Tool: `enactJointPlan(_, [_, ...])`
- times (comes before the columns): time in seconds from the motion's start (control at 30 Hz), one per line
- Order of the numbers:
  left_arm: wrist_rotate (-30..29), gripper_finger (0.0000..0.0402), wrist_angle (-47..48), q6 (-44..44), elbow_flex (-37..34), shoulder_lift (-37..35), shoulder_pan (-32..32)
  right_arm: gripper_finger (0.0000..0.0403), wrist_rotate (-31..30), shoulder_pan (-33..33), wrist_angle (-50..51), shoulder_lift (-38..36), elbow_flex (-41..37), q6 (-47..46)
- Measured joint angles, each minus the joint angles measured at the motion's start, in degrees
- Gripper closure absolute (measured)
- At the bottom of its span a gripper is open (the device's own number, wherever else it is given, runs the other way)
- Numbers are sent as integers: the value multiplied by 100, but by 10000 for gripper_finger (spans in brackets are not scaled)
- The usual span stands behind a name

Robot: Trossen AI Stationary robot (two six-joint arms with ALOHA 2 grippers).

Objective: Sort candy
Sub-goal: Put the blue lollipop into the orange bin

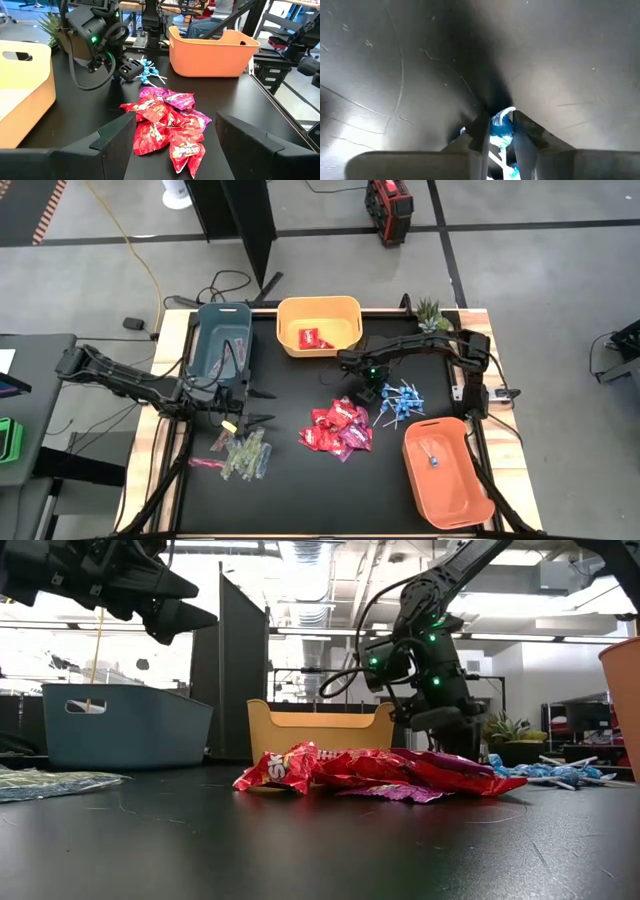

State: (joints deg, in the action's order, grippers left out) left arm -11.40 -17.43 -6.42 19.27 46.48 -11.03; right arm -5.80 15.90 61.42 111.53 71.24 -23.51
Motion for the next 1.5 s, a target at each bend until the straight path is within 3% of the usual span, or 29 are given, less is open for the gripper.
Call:
enactJointPlan(0.37, [0, 134, -11, -26, 0, 0, 0, 398, -181, -109, -62, -160, 181, 101])
enactJointPlan(0.73, [-94, 134, -9, -50, 0, 0, 0, 399, -389, -162, 52, -819, 343, 171])
enactJointPlan(0.87, [-107, 134, -9, -52, 1, 0, 0, 365, -831, -43, 38, -788, 341, 514])
enactJointPlan(1.2, [-111, 134, 2, -131, 2, -1, 0, 216, -1357, 285, -221, -715, 197, 1805])
enactJointPlan(1.37, [-111, 134, 2, -120, 2, -1, 0, 209, -1360, 306, -321, -717, 197, 2351])
enactJointPlan(1.5, [-109, 134, 2, -120, 2, -2, 0, 220, -1102, 258, -331, -717, 197, 2127])
